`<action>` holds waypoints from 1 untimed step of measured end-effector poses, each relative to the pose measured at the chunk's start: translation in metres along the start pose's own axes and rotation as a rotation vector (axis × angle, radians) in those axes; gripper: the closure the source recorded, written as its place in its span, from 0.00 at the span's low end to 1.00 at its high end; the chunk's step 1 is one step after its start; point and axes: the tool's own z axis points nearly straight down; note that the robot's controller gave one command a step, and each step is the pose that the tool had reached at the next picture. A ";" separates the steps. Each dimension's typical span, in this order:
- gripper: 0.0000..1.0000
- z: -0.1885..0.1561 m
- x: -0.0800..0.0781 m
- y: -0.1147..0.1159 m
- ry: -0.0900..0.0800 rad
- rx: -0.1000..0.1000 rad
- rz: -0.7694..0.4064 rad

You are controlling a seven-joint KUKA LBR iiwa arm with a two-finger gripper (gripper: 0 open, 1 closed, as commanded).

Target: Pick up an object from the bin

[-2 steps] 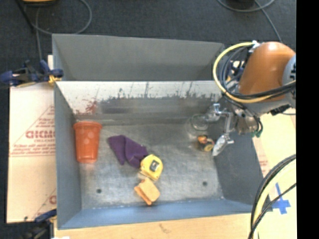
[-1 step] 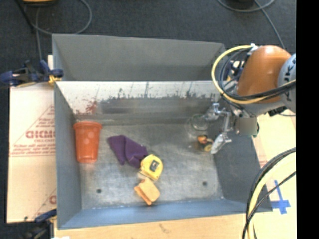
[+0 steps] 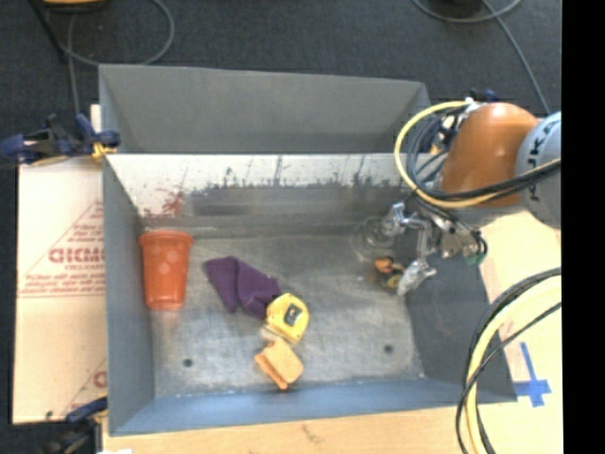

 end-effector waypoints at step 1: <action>0.00 0.004 -0.004 0.000 -0.006 0.001 0.002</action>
Offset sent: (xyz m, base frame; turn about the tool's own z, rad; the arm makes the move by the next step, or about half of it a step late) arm -0.0270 -0.0125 0.0247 -0.2796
